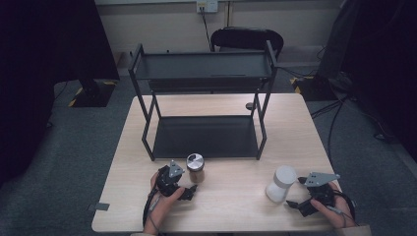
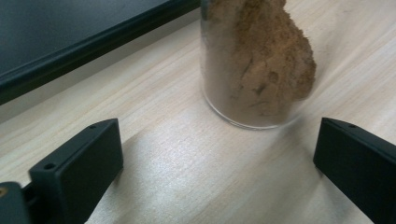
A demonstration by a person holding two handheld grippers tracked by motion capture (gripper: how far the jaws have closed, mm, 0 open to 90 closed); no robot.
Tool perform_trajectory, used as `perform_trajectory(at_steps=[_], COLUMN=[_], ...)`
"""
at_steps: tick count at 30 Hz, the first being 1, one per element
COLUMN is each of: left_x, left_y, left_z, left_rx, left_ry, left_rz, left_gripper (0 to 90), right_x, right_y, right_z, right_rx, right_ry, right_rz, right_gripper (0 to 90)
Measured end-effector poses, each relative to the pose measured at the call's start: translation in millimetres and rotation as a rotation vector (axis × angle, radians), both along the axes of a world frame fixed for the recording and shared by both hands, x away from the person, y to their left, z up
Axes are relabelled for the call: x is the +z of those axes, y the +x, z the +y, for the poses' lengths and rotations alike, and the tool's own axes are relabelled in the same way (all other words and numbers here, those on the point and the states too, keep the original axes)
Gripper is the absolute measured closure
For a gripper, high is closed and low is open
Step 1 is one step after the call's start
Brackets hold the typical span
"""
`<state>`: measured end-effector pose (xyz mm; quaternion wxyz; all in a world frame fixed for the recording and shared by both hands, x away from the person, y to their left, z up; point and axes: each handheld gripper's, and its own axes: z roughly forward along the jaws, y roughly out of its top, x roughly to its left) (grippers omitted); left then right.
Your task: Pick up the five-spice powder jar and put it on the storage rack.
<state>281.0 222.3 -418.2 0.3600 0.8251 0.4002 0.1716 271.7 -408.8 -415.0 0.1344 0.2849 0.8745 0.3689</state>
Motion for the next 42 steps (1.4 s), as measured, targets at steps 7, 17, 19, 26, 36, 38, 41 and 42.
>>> perform_trajectory(at_steps=[7, 17, 19, 26, 36, 38, 41, 42], left_x=[1.6, -0.6, -1.7, -2.5, -7.1, -9.6, -11.4, -11.8], left_y=[1.3, 6.9, 8.3, 12.6, 15.1, 15.1, 16.2, 16.0], left_z=[2.5, 3.1, 2.7, -3.0, -7.1, -5.7, -5.3, -5.6], left_rx=[-0.016, -0.031, -0.031, -0.023, -0.005, 0.002, 0.002, 0.003], left_ry=[-0.041, -0.095, -0.106, -0.118, -0.138, -0.158, -0.169, -0.171], left_rz=[0.002, 0.009, 0.009, 0.000, -0.013, -0.017, -0.020, -0.023], left_gripper=[1.4, 1.5, 1.4, 1.5, 4.4, 5.8, 7.2, 8.1], right_x=[0.0, 0.0, 0.0, -0.1, 0.0, -0.1, 0.0, -0.1], right_y=[0.1, 0.0, 0.0, 0.0, 0.0, 0.0, 0.0, 0.0], right_z=[-0.1, 0.0, -0.1, 0.0, -0.1, -0.1, -0.1, -0.1], right_rx=[0.000, 0.000, 0.000, 0.000, 0.000, 0.000, 0.000, 0.000], right_ry=[0.000, 0.000, 0.000, 0.000, 0.000, 0.001, 0.000, 0.001], right_rz=[0.000, 0.000, 0.000, 0.000, 0.000, 0.000, 0.000, 0.000], right_gripper=[0.0, 0.0, 0.0, 0.0, 0.0, 0.0, 0.0, 0.0])
